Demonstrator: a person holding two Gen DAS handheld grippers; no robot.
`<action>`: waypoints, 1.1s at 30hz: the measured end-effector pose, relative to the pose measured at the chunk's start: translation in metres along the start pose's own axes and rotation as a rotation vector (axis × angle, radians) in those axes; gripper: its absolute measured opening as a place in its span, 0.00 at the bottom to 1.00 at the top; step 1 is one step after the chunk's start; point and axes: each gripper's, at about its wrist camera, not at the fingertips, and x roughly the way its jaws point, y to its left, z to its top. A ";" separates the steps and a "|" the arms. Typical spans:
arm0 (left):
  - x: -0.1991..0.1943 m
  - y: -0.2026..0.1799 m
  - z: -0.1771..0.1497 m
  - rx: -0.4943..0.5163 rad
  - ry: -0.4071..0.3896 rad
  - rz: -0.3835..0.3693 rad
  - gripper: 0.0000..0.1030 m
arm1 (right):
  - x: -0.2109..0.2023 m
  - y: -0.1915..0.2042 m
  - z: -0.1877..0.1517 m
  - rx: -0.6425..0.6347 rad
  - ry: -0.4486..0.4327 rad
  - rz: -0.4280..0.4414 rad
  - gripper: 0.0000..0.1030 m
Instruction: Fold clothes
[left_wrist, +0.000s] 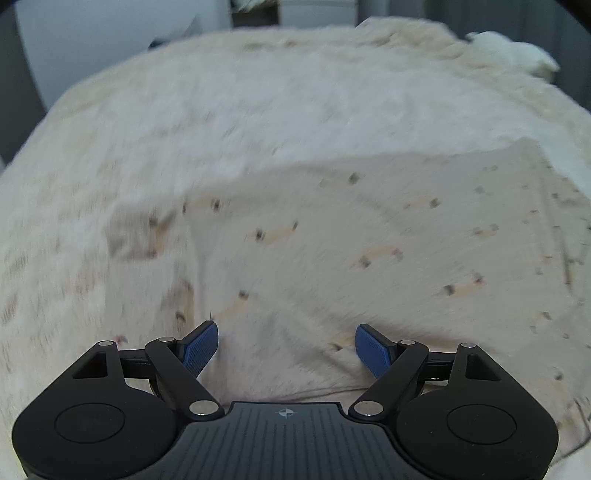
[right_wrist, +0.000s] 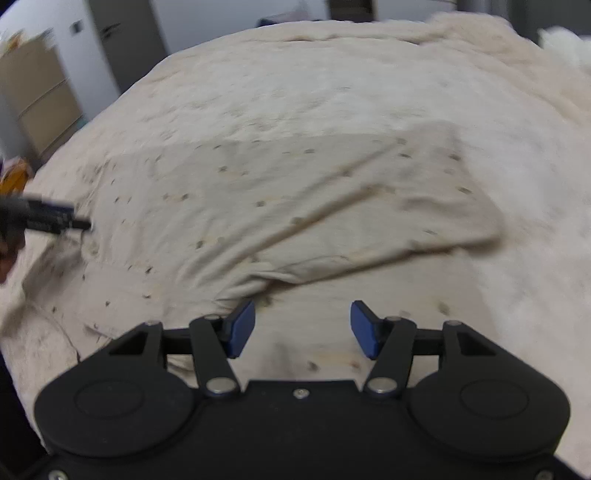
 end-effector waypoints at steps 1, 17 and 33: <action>0.004 0.002 -0.004 -0.015 0.019 0.005 0.85 | -0.006 -0.006 -0.001 0.015 -0.011 -0.006 0.61; -0.015 0.007 -0.006 -0.111 0.012 0.163 0.87 | -0.018 -0.042 -0.012 0.196 -0.093 0.021 0.64; -0.017 0.018 -0.007 -0.123 0.007 0.165 0.87 | -0.014 -0.030 -0.011 0.138 -0.080 -0.031 0.65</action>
